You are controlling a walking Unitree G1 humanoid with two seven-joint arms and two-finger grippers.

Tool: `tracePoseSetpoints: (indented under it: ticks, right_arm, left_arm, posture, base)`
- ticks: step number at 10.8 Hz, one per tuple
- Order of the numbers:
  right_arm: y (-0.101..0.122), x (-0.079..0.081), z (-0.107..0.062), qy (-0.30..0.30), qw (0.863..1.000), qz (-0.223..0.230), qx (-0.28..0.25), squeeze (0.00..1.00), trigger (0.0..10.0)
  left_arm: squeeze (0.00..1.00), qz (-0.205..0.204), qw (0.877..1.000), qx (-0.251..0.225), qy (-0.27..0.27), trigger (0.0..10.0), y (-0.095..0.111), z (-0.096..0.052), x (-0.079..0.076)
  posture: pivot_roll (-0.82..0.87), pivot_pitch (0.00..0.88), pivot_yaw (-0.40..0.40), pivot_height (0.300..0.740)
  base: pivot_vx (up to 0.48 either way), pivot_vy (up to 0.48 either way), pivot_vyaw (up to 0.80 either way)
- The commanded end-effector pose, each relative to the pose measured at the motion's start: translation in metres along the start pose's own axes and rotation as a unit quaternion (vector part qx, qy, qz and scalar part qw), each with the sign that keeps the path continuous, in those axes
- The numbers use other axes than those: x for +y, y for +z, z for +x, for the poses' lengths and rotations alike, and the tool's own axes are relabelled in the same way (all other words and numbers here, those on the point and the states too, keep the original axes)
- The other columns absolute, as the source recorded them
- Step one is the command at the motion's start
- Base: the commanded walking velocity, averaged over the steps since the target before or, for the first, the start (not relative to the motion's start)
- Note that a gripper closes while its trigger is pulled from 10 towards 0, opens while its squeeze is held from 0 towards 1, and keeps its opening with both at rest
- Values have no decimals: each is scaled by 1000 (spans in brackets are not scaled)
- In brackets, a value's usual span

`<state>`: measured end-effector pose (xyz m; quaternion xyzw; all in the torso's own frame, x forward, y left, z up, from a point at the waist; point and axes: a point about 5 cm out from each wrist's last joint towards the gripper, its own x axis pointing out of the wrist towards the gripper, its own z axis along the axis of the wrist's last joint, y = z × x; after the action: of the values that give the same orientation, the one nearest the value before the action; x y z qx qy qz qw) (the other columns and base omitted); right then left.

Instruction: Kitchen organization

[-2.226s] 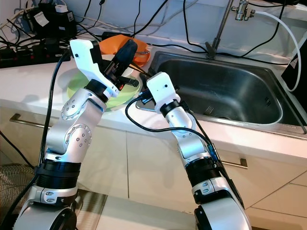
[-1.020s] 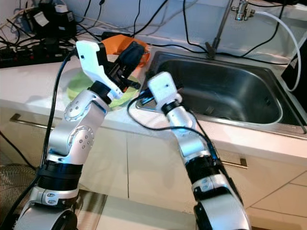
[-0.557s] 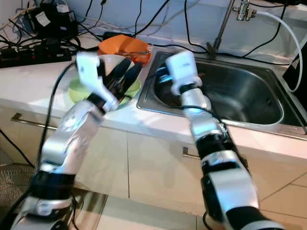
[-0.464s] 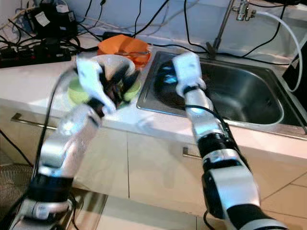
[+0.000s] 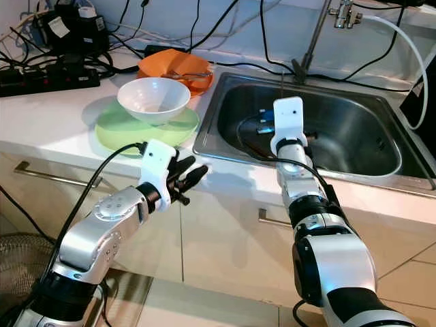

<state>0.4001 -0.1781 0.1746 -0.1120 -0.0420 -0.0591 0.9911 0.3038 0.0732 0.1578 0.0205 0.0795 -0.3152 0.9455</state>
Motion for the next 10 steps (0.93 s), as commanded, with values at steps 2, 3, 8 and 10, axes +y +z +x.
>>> tracePoseSetpoints:
  ticks: [2,3,8,10]
  right_arm:
    - [-1,-4,1,-19,1000,20,4,0,10000]
    - [-5,-3,-1,-19,999,27,8,0,10000]
    - [-22,9,-9,-5,999,28,40,0,10000]
    - [-26,14,-11,2,998,30,47,0,10000]
  left_arm:
    - [0,10,1000,-5,-13,10000,7,-1,-8]
    - [0,11,1000,0,-19,10000,8,-3,-12]
    - [0,7,999,13,-37,10000,4,-8,-26]
    - [0,1,999,21,-43,10000,3,-10,-29]
  posture:
    - [284,35,-47,740]
    - [296,42,-51,740]
    - [322,67,-50,740]
    - [326,75,-47,740]
  base:
    - [0,0,0]
    - [0,0,0]
    - [0,0,0]
    - [0,0,0]
